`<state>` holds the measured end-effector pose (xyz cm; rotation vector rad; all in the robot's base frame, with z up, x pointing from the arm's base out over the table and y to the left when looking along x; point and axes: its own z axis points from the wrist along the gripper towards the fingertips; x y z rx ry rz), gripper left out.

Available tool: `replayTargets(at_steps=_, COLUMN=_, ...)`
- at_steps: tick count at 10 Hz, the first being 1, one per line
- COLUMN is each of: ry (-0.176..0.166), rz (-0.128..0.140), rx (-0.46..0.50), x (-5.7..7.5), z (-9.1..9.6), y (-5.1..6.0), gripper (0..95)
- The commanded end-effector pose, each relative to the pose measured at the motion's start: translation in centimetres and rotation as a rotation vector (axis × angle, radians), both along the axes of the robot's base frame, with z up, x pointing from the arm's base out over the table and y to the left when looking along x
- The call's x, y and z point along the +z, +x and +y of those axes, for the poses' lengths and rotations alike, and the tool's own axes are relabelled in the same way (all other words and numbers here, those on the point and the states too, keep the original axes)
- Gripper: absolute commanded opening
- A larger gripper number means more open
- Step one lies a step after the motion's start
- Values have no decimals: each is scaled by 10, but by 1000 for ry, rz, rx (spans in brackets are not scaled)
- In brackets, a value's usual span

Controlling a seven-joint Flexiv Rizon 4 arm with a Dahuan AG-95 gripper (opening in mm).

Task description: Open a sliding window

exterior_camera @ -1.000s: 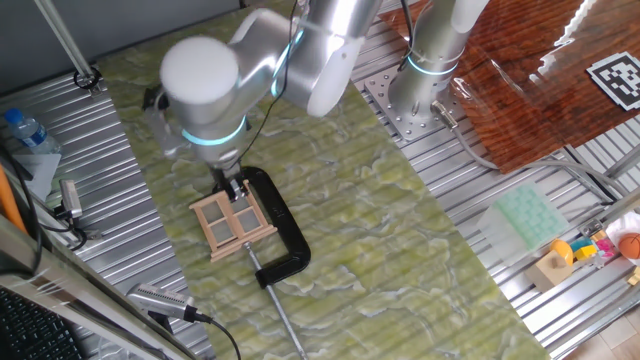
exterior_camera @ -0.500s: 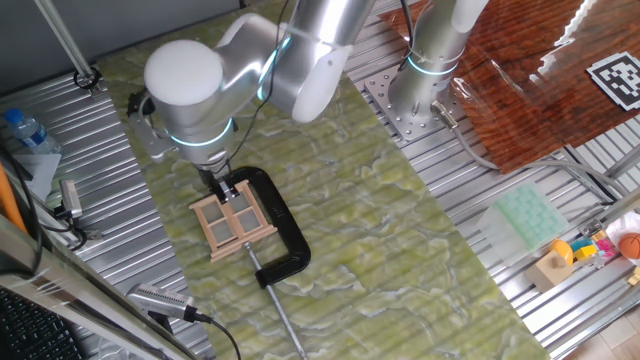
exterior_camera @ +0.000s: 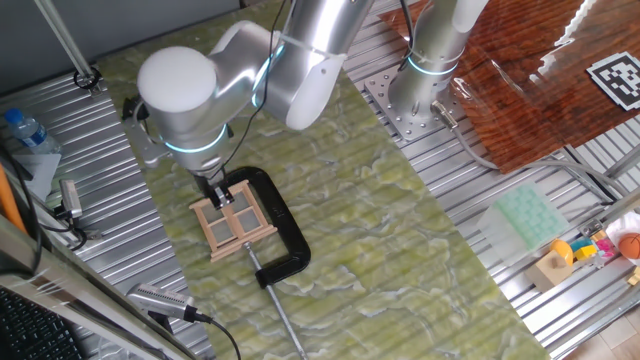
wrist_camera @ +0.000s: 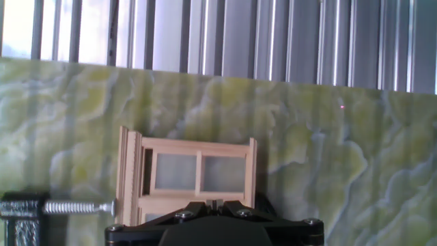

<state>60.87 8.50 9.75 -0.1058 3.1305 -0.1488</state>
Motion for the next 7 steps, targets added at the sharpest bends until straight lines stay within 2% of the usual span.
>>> replayTargets(at_steps=1, ry=0, rz=-3, rx=3, x=-4, z=1, y=2, gripper=0)
replayTargets(at_steps=6, ry=3, rz=5, rx=38, x=-33, z=-5, y=-1, gripper=0)
replayTargets(at_steps=7, ry=5, rz=10, rx=33, x=-35, z=-5, y=-2, gripper=0)
